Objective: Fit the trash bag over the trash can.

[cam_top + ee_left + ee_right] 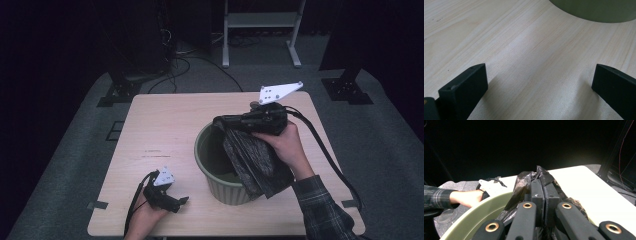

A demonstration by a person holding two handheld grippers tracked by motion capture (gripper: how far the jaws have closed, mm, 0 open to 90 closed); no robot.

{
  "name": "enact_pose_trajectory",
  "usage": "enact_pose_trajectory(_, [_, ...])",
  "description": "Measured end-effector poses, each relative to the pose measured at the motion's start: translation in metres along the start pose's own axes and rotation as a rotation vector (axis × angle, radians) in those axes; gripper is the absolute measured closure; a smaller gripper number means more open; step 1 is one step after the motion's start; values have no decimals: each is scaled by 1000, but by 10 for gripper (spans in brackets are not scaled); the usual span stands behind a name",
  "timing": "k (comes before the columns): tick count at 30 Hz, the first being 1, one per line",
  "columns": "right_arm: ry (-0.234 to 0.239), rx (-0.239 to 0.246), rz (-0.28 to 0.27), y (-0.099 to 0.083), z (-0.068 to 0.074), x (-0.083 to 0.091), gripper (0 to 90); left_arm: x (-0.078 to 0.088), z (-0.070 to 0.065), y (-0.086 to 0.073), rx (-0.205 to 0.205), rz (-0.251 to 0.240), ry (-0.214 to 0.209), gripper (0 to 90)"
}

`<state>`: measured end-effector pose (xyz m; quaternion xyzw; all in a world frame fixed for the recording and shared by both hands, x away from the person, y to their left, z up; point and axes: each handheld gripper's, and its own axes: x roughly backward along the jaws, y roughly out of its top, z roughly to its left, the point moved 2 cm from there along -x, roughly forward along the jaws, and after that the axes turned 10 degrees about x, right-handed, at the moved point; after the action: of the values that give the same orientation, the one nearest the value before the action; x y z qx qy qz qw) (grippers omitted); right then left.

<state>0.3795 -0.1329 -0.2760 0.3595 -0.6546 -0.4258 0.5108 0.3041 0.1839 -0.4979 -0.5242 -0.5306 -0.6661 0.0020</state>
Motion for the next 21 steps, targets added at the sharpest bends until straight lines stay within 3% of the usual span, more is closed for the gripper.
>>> enact_pose_trajectory(4, [-11,-8,42,-1,-4,-11,878,0,0,0,-1,1,0,0])
enact_pose_trajectory(12, [-27,-32,60,-3,-13,-23,864,0,0,0,-1,1,-1,0])
enact_pose_trajectory(15, [-55,-36,80,-5,-16,-22,737,0,0,0,-1,1,-2,0])
enact_pose_trajectory(21, [-102,-13,67,3,-12,0,598,0,0,0,-2,1,-1,0])
